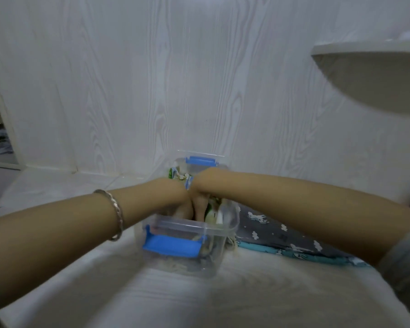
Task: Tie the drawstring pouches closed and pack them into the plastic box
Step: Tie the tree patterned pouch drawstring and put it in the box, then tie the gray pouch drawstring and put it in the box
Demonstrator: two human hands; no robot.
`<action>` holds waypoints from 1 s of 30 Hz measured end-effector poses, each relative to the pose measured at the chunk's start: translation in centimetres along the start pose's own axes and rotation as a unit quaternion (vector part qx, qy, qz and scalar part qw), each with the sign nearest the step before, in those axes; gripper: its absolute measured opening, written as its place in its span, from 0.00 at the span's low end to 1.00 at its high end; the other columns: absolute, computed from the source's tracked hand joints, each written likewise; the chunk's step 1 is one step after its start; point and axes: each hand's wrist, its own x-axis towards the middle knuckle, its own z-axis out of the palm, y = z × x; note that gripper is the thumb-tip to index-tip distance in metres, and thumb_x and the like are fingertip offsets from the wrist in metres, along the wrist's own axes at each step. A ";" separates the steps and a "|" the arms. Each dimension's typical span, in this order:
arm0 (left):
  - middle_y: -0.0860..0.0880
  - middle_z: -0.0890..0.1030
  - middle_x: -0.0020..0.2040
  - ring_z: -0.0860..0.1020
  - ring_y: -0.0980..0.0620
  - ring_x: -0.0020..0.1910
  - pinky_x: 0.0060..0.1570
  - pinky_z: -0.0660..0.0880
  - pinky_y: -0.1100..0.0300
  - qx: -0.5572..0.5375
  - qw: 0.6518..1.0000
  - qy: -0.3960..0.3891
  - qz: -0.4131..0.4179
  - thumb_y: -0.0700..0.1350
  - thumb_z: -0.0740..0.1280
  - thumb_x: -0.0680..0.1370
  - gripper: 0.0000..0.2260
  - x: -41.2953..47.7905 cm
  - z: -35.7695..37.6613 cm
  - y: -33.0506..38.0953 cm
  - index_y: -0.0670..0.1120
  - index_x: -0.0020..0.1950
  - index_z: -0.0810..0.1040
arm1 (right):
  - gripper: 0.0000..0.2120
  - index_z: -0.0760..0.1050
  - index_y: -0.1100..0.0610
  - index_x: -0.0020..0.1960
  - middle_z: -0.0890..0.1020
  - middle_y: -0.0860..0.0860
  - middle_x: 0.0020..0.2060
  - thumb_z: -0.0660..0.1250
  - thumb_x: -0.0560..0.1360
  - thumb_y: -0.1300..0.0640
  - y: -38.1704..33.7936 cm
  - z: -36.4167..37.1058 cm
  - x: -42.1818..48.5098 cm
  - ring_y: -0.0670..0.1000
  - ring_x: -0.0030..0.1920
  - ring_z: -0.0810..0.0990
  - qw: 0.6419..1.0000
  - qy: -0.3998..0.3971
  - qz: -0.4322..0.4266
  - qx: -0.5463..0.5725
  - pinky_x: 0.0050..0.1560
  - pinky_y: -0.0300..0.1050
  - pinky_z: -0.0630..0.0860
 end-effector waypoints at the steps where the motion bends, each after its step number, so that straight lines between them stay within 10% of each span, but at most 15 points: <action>1: 0.47 0.74 0.64 0.73 0.44 0.64 0.63 0.71 0.53 -0.052 0.998 0.022 0.019 0.50 0.60 0.81 0.20 -1.1 -0.5 0.0 0.42 0.70 0.70 | 0.27 0.70 0.53 0.69 0.75 0.51 0.63 0.68 0.75 0.42 0.9 -0.3 -0.5 0.53 0.65 0.73 0.999 -0.018 -0.024 0.024 0.57 0.44 0.71; 9: 0.45 0.76 0.48 0.74 0.48 0.46 0.47 0.69 0.59 -0.051 0.886 0.454 0.080 0.47 0.65 0.78 0.13 -8.1 -5.6 9.2 0.39 0.57 0.77 | 0.22 0.74 0.58 0.63 0.80 0.53 0.57 0.66 0.70 0.69 10.8 5.3 -9.7 0.53 0.55 0.79 0.859 0.387 -0.045 0.332 0.56 0.50 0.76; 19: 0.45 0.76 0.65 0.75 0.44 0.63 0.55 0.76 0.53 0.042 0.932 0.354 -0.061 0.38 0.59 0.79 0.15 1.5 4.0 16.0 0.43 0.64 0.75 | 0.10 0.80 0.54 0.56 0.84 0.46 0.47 0.69 0.75 0.56 11.0 21.6 -7.1 0.46 0.46 0.82 0.827 0.275 0.002 0.491 0.49 0.39 0.77; 30: 0.43 0.79 0.57 0.78 0.43 0.57 0.48 0.75 0.54 0.061 0.867 0.492 -0.055 0.33 0.63 0.76 0.13 0.8 2.8 16.8 0.41 0.59 0.78 | 0.20 0.75 0.55 0.65 0.80 0.51 0.57 0.69 0.74 0.60 8.7 23.4 -4.8 0.44 0.45 0.79 0.789 0.329 -0.012 0.518 0.50 0.40 0.74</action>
